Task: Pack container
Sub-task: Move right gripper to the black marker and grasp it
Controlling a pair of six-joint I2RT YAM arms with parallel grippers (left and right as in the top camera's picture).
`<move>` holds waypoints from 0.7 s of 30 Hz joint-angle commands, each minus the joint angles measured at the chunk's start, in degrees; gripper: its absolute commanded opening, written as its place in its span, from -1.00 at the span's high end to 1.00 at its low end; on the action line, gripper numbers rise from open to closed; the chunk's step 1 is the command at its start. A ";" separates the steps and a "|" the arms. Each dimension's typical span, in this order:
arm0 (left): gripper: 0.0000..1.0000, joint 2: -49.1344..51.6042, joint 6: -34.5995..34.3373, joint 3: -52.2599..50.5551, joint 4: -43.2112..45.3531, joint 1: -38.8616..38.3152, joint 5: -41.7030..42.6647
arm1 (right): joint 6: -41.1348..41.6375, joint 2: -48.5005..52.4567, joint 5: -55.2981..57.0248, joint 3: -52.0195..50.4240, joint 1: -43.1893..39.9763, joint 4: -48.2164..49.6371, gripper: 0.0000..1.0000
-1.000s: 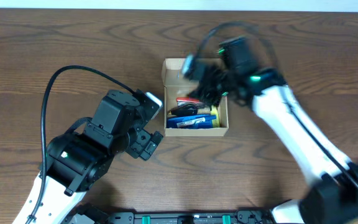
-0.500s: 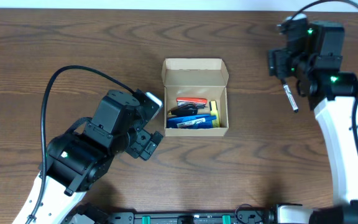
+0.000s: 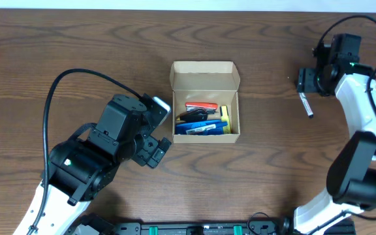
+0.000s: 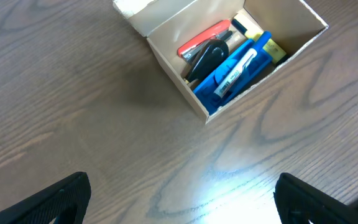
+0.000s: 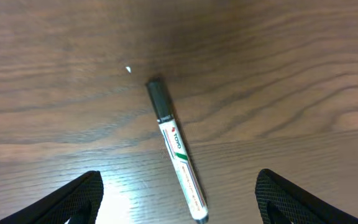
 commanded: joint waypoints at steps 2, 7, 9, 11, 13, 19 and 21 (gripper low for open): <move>-0.91 -0.13 0.33 0.15 -0.13 0.31 0.35 | -6.03 4.39 -7.45 -0.15 -2.40 0.44 -0.54; -0.90 -0.13 0.33 0.15 -0.13 0.31 0.35 | -8.44 8.92 -8.92 -0.15 -3.28 0.83 -0.49; -0.90 -0.13 0.33 0.15 -0.13 0.31 0.35 | -10.29 9.99 -10.38 -0.15 -3.21 0.85 -0.43; -0.91 -0.13 0.33 0.15 -0.13 0.31 0.35 | -11.02 10.86 -10.73 -0.15 -3.21 1.18 -0.38; -0.90 -0.13 0.33 0.15 -0.13 0.31 0.35 | -11.02 11.39 -10.73 -0.15 -3.26 1.73 -0.34; -0.90 -0.13 0.33 0.15 -0.13 0.31 0.35 | -10.99 12.48 -10.73 -0.15 -3.26 2.62 -0.21; -0.90 -0.13 0.33 0.15 -0.13 0.31 0.35 | -11.02 12.76 -10.73 -0.15 -3.26 2.84 -0.18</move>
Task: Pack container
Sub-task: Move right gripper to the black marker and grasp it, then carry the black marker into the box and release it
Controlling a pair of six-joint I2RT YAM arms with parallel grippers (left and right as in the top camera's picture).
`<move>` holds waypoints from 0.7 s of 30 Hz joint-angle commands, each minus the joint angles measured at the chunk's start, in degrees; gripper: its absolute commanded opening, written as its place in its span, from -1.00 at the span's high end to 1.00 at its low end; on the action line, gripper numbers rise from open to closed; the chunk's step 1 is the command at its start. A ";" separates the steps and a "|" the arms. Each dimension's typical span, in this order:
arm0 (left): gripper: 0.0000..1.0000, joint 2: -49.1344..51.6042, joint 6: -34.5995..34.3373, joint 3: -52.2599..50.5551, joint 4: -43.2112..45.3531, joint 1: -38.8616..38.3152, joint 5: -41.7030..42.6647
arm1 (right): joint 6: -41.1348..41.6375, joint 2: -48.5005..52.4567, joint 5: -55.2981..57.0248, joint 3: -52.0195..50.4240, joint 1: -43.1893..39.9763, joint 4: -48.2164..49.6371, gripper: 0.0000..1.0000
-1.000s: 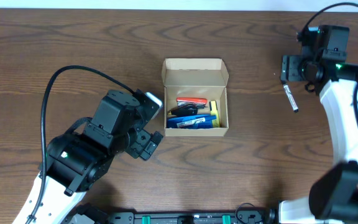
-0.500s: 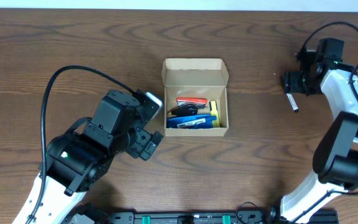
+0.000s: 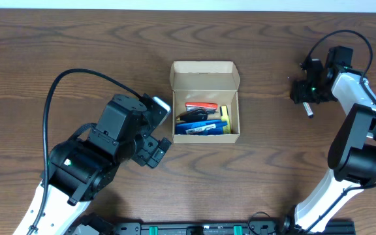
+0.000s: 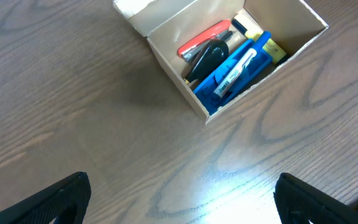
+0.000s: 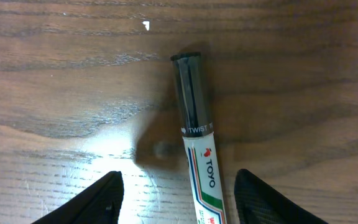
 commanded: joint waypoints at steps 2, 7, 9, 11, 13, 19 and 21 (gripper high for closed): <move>-0.90 -0.13 0.33 0.17 -0.13 0.31 0.35 | -0.83 1.86 -1.01 -0.15 -0.37 0.70 -0.19; -0.90 -0.13 0.33 0.17 -0.13 0.31 0.35 | -0.81 2.91 -0.59 -0.15 -0.37 0.92 -0.11; -0.90 -0.13 0.33 0.17 -0.13 0.31 0.35 | -0.81 3.10 -0.59 -0.15 -0.37 0.94 -0.07; -0.90 -0.13 0.33 0.17 -0.13 0.31 0.35 | -0.79 3.13 -0.61 -0.15 -0.37 0.96 0.03; -0.90 -0.13 0.35 0.17 -0.11 0.31 0.35 | -0.76 3.13 -0.63 -0.15 -0.37 1.03 0.23; -0.91 -0.13 0.33 0.17 -0.13 0.31 0.35 | 3.41 3.10 -0.74 -0.15 -0.02 0.83 0.79; -0.90 -0.13 0.33 0.17 -0.13 0.31 0.35 | 6.14 3.08 -2.19 -0.15 0.13 0.79 0.94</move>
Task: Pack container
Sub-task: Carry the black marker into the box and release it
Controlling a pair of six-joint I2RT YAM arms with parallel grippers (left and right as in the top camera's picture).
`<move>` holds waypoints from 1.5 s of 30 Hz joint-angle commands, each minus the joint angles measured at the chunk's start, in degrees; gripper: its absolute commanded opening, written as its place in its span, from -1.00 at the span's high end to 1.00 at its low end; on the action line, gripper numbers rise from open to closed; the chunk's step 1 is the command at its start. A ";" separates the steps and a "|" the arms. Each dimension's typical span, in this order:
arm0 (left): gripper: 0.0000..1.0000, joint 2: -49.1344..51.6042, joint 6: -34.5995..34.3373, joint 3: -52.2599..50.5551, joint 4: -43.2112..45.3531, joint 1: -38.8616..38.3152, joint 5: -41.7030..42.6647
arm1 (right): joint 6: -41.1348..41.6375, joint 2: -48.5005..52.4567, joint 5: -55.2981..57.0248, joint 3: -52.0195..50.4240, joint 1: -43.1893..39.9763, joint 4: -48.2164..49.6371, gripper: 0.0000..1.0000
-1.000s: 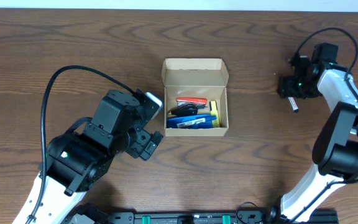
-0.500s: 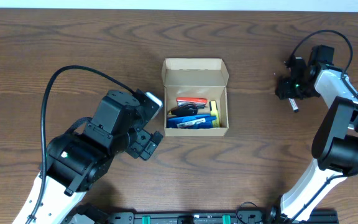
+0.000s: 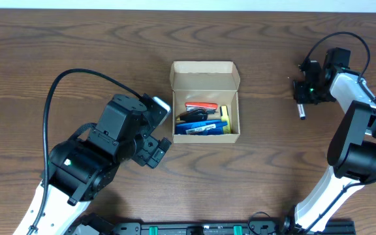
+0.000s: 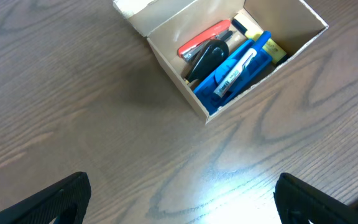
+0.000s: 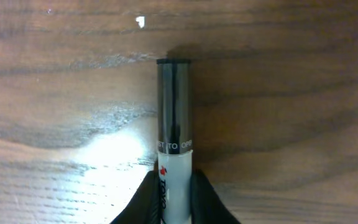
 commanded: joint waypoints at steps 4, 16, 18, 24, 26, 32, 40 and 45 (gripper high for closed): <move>-0.90 -0.13 0.33 0.17 -0.13 0.31 0.35 | 7.37 0.74 -9.40 -0.09 0.52 -0.35 0.97; -0.90 -0.13 0.33 0.17 -0.13 0.31 0.35 | 10.45 -14.32 -23.15 4.55 6.99 0.72 0.97; -0.90 -0.13 0.33 0.17 -0.13 0.31 0.35 | 7.54 -19.15 -23.15 4.72 10.43 2.84 0.97; -0.91 -0.13 0.33 0.17 -0.13 0.31 0.35 | -9.68 -26.23 -23.17 4.72 22.97 3.87 0.97; -0.90 -0.13 0.33 0.17 -0.13 0.31 0.35 | -16.13 -26.27 -23.15 4.72 26.69 2.14 0.97; -0.90 -0.13 0.33 0.17 -0.13 0.31 0.35 | -33.20 -23.58 -22.12 4.55 35.65 -7.85 0.97; -0.91 -0.13 0.33 0.17 -0.13 0.31 0.35 | -41.92 -16.52 -20.74 4.55 40.74 -14.82 0.98; -0.90 -0.13 0.33 0.17 -0.13 0.31 0.35 | -42.27 -11.72 -14.12 4.55 42.23 -14.99 0.97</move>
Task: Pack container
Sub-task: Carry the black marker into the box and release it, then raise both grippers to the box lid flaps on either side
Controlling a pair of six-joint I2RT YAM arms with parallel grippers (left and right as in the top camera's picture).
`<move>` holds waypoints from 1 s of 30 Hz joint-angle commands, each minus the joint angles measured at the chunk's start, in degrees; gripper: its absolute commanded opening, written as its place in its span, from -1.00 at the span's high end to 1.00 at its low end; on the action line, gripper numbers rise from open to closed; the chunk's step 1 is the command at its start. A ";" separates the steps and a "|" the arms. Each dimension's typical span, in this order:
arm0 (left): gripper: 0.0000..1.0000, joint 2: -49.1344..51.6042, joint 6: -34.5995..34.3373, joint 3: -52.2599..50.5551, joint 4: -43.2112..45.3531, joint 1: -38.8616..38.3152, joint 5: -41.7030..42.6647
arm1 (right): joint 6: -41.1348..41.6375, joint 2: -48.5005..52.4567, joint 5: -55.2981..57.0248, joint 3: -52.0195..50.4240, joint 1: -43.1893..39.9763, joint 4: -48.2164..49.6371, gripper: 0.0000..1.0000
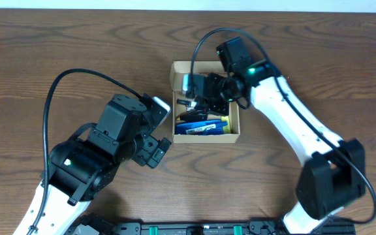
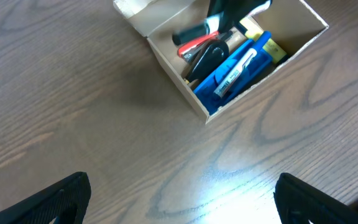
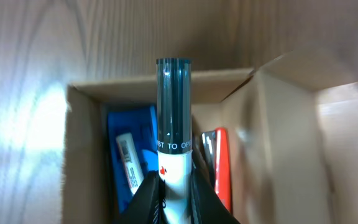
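The open cardboard box (image 1: 205, 68) sits mid-table, holding a red item (image 3: 221, 168), a blue pack (image 1: 203, 128) with a white marker on it (image 2: 235, 72), and a yellow piece (image 2: 252, 29). My right gripper (image 1: 198, 98) hangs over the box, shut on the white marker with the dark cap (image 3: 173, 112), which points along the box's length above the contents. My left gripper (image 2: 179, 202) is open over bare wood near the box's left front corner, nothing between its fingers (image 2: 58, 193).
The box lid flap (image 1: 204, 73) stands up at the far side. The left arm's bulk (image 1: 103, 160) and its cable (image 1: 77, 75) occupy the table left of the box. The right arm (image 1: 299, 140) stretches from the lower right across to the box.
My right gripper, then shut on the marker at the table's far right, now holds it over the open box. The left arm has not moved.
The marker lay on the wood at the far right with my right gripper open above it. The gripper then stood lower, its fingers either side of the marker, then shut on it. Now the marker hangs over the box contents.
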 commanded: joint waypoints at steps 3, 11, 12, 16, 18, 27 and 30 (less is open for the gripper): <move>-0.91 -0.13 0.33 0.17 -0.13 0.31 0.35 | -2.89 4.42 7.41 -0.26 1.70 -0.22 0.98; -0.90 -0.13 0.33 0.17 -0.13 0.31 0.35 | -2.99 5.31 7.54 -0.26 2.54 -0.81 0.90; -0.91 -0.13 0.35 0.17 -0.09 0.31 0.35 | -2.95 5.31 7.52 -0.26 2.58 -0.81 0.85; -0.90 -0.13 0.35 0.17 -0.15 0.31 0.35 | 1.09 4.72 7.54 -0.22 2.71 -0.59 0.35; -0.90 -0.13 0.37 0.17 1.14 0.31 -0.15 | 3.30 3.74 7.52 -0.17 2.73 -0.59 0.27; -0.91 -0.13 0.37 0.17 3.65 0.31 -1.88 | 15.04 -8.13 7.58 0.83 1.03 3.08 0.14; -0.91 -0.13 0.35 0.17 5.44 0.31 -1.79 | 21.44 -11.37 7.63 0.83 -2.03 6.54 0.16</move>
